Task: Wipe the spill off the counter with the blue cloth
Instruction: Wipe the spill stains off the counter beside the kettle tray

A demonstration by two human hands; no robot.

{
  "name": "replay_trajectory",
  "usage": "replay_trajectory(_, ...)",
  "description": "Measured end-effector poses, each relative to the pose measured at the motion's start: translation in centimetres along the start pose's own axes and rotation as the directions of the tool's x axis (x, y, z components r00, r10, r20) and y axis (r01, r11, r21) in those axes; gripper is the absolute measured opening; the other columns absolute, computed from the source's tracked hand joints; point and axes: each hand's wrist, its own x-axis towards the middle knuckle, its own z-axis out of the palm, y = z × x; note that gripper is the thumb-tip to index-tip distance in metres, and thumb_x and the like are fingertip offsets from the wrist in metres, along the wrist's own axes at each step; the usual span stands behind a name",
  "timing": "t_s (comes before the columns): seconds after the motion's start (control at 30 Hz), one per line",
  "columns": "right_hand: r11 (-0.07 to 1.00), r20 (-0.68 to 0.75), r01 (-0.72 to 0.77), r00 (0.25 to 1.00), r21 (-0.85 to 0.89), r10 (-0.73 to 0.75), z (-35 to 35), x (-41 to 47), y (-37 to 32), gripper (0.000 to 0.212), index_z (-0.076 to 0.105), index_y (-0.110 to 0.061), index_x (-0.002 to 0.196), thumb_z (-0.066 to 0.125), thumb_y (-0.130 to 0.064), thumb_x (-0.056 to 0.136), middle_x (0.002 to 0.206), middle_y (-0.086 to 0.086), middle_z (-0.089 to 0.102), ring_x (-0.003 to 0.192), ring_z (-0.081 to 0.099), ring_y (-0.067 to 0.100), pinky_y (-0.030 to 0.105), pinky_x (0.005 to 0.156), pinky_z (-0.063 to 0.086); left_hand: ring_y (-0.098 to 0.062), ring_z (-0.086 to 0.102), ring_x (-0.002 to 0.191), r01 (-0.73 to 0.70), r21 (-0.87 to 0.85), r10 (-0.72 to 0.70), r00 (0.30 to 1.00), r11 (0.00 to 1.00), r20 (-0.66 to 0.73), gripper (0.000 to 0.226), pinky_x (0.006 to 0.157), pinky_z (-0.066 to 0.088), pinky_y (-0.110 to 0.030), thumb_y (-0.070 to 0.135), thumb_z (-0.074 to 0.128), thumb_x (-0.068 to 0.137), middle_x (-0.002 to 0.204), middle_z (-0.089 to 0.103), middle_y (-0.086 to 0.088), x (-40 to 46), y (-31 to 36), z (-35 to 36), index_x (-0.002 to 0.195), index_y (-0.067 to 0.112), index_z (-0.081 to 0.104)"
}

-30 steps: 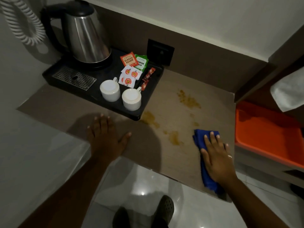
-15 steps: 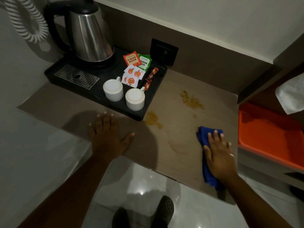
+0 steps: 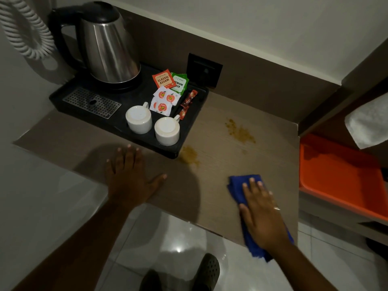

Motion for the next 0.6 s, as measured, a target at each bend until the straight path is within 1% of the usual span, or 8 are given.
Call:
replay_trajectory(0.1,0.961,-0.060,-0.274,0.959,0.038,0.276,-1.4,2.4,2.3,0.058,0.009,-0.017,0.151,0.021,-0.043,0.100,0.161,0.007,0.004,0.147,-0.002,0.023,0.047,0.120,0.005,-0.041,0.012,0.148,-0.004,-0.014,0.004,1.000,1.000,-0.015,0.114,0.116,0.013,-0.065,0.090,0.027,0.070,0.161,0.018,-0.019,0.0,0.0,0.1,0.152,0.011,0.020)
replay_trajectory(0.23,0.780,-0.084,-0.612,0.777,0.130,0.624,-2.1,8.5,-1.8,0.063,0.008,-0.008,0.150,0.021,-0.041,0.099,0.160,0.017,0.004,0.147,0.000,0.034,0.052,0.118,0.004,-0.040,0.013,0.148,0.000,-0.001,0.000,1.000,1.000,-0.023,0.113,0.115,0.014,-0.065,0.089,0.027,0.070,0.161,0.020,-0.019,-0.1,0.1,0.2,0.151,0.011,0.022)
replay_trajectory(0.3,0.854,-0.101,-0.508,0.849,0.113,0.518,-1.3,9.7,-4.8,0.062,0.007,-0.009,0.151,0.020,-0.041,0.099,0.160,0.015,0.002,0.147,-0.002,0.031,0.049,0.118,0.000,-0.040,0.012,0.148,-0.004,-0.002,0.004,1.000,1.000,-0.016,0.114,0.116,0.013,-0.065,0.090,0.026,0.069,0.161,0.019,-0.019,0.0,0.0,0.2,0.151,0.011,0.021)
replay_trajectory(0.37,0.974,-0.090,-0.220,0.971,0.050,0.224,0.0,8.2,-6.2,0.061,0.004,-0.014,0.151,0.017,-0.044,0.099,0.160,0.007,-0.003,0.148,-0.006,0.025,0.044,0.119,-0.003,-0.040,0.012,0.148,-0.004,-0.008,0.004,1.000,1.000,-0.015,0.114,0.115,0.013,-0.065,0.090,0.025,0.069,0.162,0.018,-0.018,0.0,0.0,0.1,0.152,0.011,0.020)
replay_trajectory(0.43,1.000,-0.029,0.011,1.000,0.023,-0.010,0.2,5.2,-4.8,0.060,0.001,-0.022,0.150,0.015,-0.047,0.098,0.158,0.000,-0.005,0.147,-0.007,0.018,0.041,0.119,-0.002,-0.041,0.014,0.148,-0.008,-0.008,0.007,1.000,1.000,-0.019,0.114,0.115,0.014,-0.065,0.089,0.026,0.069,0.162,0.019,-0.018,0.0,0.1,-0.1,0.152,0.011,0.021)
replay_trajectory(0.47,0.998,-0.014,0.055,0.998,0.025,-0.055,0.1,3.8,-3.1,0.059,0.001,-0.025,0.149,0.015,-0.049,0.097,0.158,-0.003,-0.004,0.147,-0.007,0.015,0.040,0.119,0.000,-0.041,0.015,0.147,-0.008,-0.012,0.008,1.000,1.000,-0.024,0.114,0.114,0.015,-0.065,0.089,0.027,0.069,0.161,0.020,-0.019,-0.1,0.2,-0.1,0.151,0.010,0.022)
replay_trajectory(0.53,0.999,-0.029,-0.006,1.000,0.037,0.008,-0.6,2.6,0.5,0.058,0.005,-0.027,0.149,0.016,-0.050,0.097,0.159,-0.003,0.000,0.147,-0.005,0.014,0.040,0.118,0.001,-0.042,0.015,0.147,-0.004,-0.044,0.003,0.999,0.999,-0.034,0.114,0.114,0.015,-0.066,0.088,0.030,0.069,0.160,0.021,-0.020,-0.1,0.3,-0.2,0.150,0.008,0.026)
replay_trajectory(0.6,0.986,-0.055,-0.154,0.986,0.065,0.157,-1.6,4.0,3.3,0.059,0.009,-0.020,0.150,0.019,-0.046,0.099,0.160,0.004,0.003,0.147,-0.003,0.019,0.042,0.119,0.002,-0.042,0.014,0.147,0.001,-0.057,-0.002,1.000,0.998,-0.030,0.115,0.114,0.014,-0.066,0.088,0.030,0.068,0.160,0.021,-0.020,0.0,0.3,-0.1,0.150,0.008,0.026)
